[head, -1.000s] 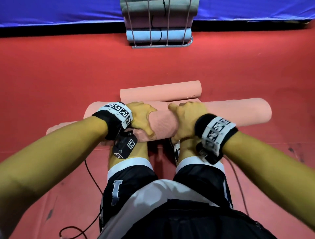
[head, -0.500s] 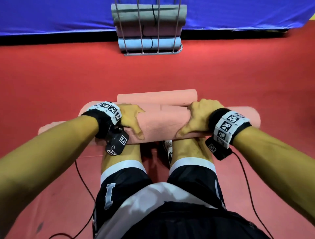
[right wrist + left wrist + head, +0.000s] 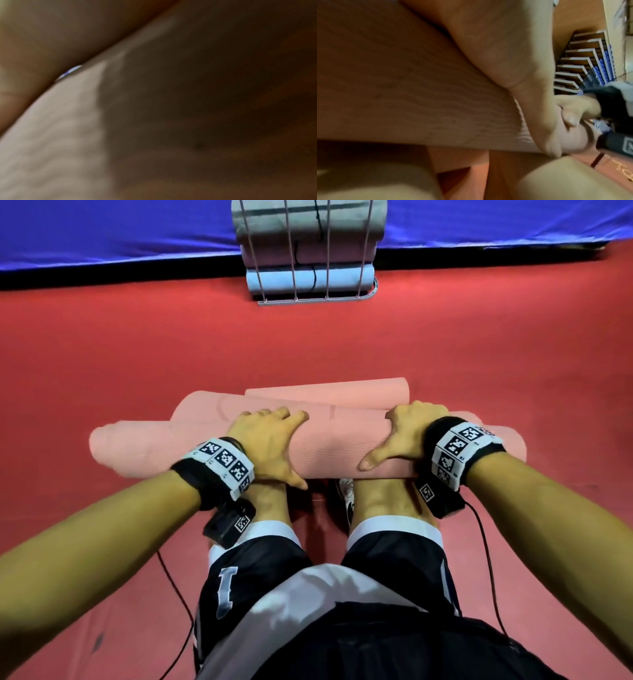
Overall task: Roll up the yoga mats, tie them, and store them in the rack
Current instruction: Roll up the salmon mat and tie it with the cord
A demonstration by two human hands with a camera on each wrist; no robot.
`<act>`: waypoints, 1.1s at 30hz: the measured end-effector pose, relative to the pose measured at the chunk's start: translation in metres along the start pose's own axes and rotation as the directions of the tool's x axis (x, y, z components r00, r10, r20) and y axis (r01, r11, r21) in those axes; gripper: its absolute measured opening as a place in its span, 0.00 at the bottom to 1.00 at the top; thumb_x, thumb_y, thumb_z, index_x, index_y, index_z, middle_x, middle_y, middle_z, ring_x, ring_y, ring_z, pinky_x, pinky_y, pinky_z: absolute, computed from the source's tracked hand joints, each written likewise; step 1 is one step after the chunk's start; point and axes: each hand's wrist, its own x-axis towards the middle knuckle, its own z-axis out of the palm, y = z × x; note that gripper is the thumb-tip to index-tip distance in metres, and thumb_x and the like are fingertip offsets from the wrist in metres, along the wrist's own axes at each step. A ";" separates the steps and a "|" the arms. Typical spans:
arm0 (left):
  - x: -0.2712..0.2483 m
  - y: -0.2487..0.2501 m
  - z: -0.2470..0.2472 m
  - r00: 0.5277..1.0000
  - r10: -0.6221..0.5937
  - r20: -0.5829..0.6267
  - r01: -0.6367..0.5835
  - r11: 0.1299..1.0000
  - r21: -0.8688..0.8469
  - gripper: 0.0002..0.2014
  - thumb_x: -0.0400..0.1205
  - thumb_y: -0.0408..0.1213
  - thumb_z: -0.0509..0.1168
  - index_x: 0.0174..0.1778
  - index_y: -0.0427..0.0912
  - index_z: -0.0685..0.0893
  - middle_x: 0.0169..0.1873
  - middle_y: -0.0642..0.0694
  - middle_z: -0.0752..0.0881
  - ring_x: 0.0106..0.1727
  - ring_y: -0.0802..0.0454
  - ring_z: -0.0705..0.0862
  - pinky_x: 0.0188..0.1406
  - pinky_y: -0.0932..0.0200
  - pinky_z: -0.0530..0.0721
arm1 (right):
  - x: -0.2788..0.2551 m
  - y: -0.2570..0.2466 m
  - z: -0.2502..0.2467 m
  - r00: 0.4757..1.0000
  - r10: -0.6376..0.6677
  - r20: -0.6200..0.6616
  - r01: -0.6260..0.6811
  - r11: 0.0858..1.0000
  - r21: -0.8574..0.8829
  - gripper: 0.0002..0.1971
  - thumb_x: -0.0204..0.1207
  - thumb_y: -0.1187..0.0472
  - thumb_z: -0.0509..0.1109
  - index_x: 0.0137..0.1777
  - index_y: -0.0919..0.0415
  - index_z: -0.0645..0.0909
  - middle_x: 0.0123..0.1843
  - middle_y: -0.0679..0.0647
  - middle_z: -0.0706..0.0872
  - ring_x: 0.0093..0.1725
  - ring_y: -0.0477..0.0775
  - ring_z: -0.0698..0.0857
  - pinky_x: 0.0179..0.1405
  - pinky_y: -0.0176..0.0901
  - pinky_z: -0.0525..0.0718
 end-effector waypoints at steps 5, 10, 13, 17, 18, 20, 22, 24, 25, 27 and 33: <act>0.017 -0.010 -0.014 0.998 0.037 0.050 -0.036 0.999 -0.024 0.51 0.50 0.76 0.73 0.69 0.58 0.69 0.55 0.49 0.87 0.53 0.41 0.86 0.53 0.46 0.85 | 0.000 0.001 0.003 1.000 -0.013 -0.007 0.013 1.000 0.026 0.62 0.35 0.08 0.65 0.69 0.46 0.78 0.60 0.54 0.88 0.59 0.61 0.86 0.50 0.50 0.79; 0.037 -0.018 -0.015 0.990 0.052 0.135 -0.038 0.994 -0.107 0.42 0.46 0.77 0.71 0.54 0.65 0.71 0.45 0.53 0.88 0.47 0.44 0.86 0.52 0.48 0.86 | -0.015 -0.009 0.029 0.947 -0.211 -0.243 0.167 0.967 -0.191 0.62 0.48 0.15 0.69 0.81 0.51 0.65 0.76 0.51 0.74 0.72 0.61 0.77 0.72 0.62 0.74; 0.047 -0.021 -0.018 0.982 0.074 0.175 -0.048 0.988 -0.148 0.39 0.43 0.74 0.70 0.48 0.64 0.72 0.43 0.56 0.87 0.45 0.46 0.85 0.53 0.49 0.86 | -0.009 -0.022 0.041 0.947 -0.147 -0.286 0.083 0.971 -0.223 0.59 0.48 0.25 0.78 0.78 0.52 0.64 0.71 0.52 0.79 0.68 0.61 0.80 0.70 0.63 0.73; 0.048 -0.024 -0.020 0.983 0.072 0.167 -0.042 0.983 -0.177 0.39 0.50 0.75 0.75 0.54 0.65 0.72 0.50 0.52 0.89 0.48 0.45 0.84 0.54 0.49 0.84 | 0.005 -0.023 0.021 0.963 -0.108 -0.245 0.072 0.986 -0.153 0.47 0.48 0.36 0.81 0.67 0.50 0.70 0.58 0.52 0.84 0.59 0.61 0.85 0.58 0.57 0.79; 0.046 -0.024 -0.019 0.991 0.069 0.115 -0.048 0.983 -0.179 0.43 0.51 0.77 0.74 0.59 0.63 0.74 0.53 0.51 0.88 0.51 0.44 0.84 0.54 0.48 0.84 | 0.008 -0.020 0.015 0.968 -0.111 -0.224 0.078 0.986 -0.148 0.46 0.47 0.35 0.81 0.66 0.50 0.70 0.56 0.52 0.84 0.57 0.61 0.85 0.54 0.54 0.78; 0.036 -0.023 -0.006 0.996 0.041 -0.084 -0.051 0.992 -0.117 0.55 0.51 0.81 0.71 0.72 0.56 0.73 0.61 0.49 0.85 0.58 0.41 0.84 0.58 0.45 0.81 | 0.013 -0.017 0.006 0.976 -0.110 -0.187 0.083 0.986 -0.148 0.45 0.47 0.34 0.81 0.65 0.48 0.71 0.53 0.53 0.86 0.51 0.61 0.86 0.46 0.49 0.75; 0.017 -0.016 0.015 0.975 0.027 -0.220 -0.016 0.999 0.052 0.61 0.53 0.78 0.72 0.80 0.51 0.65 0.68 0.46 0.80 0.65 0.39 0.81 0.66 0.39 0.77 | 0.018 -0.017 0.000 0.979 -0.111 -0.173 0.085 0.985 -0.151 0.45 0.47 0.34 0.81 0.67 0.45 0.72 0.52 0.54 0.88 0.49 0.61 0.86 0.44 0.48 0.75; 0.009 -0.011 0.027 0.974 0.013 -0.227 0.015 0.992 0.122 0.56 0.61 0.64 0.76 0.83 0.49 0.59 0.70 0.43 0.79 0.66 0.38 0.81 0.67 0.39 0.76 | 0.020 -0.020 -0.002 0.981 -0.111 -0.157 0.087 0.984 -0.155 0.48 0.46 0.33 0.81 0.70 0.43 0.72 0.54 0.54 0.88 0.53 0.62 0.87 0.46 0.49 0.75; 0.012 -0.011 0.025 0.976 0.010 -0.220 0.021 0.990 0.138 0.52 0.63 0.57 0.76 0.82 0.49 0.59 0.67 0.44 0.81 0.64 0.38 0.82 0.63 0.40 0.78 | 0.021 -0.021 -0.001 0.982 -0.107 -0.155 0.083 0.985 -0.149 0.49 0.45 0.32 0.80 0.71 0.42 0.72 0.55 0.55 0.88 0.54 0.62 0.87 0.47 0.49 0.76; 0.016 -0.012 0.010 0.978 0.027 -0.205 0.011 0.983 0.182 0.48 0.64 0.54 0.77 0.77 0.50 0.62 0.59 0.45 0.85 0.56 0.38 0.86 0.54 0.43 0.82 | 0.021 -0.021 -0.002 0.979 -0.105 -0.173 0.082 0.988 -0.132 0.51 0.43 0.29 0.78 0.71 0.41 0.71 0.56 0.54 0.88 0.56 0.62 0.87 0.52 0.53 0.79; 0.008 -0.014 -0.041 0.972 0.007 -0.236 0.046 0.975 0.215 0.39 0.61 0.54 0.78 0.66 0.50 0.70 0.47 0.47 0.87 0.46 0.40 0.89 0.43 0.48 0.84 | 0.005 -0.029 0.004 0.847 -0.259 -0.465 0.151 0.955 -0.257 0.55 0.57 0.36 0.80 0.84 0.47 0.59 0.76 0.54 0.76 0.72 0.62 0.77 0.76 0.64 0.68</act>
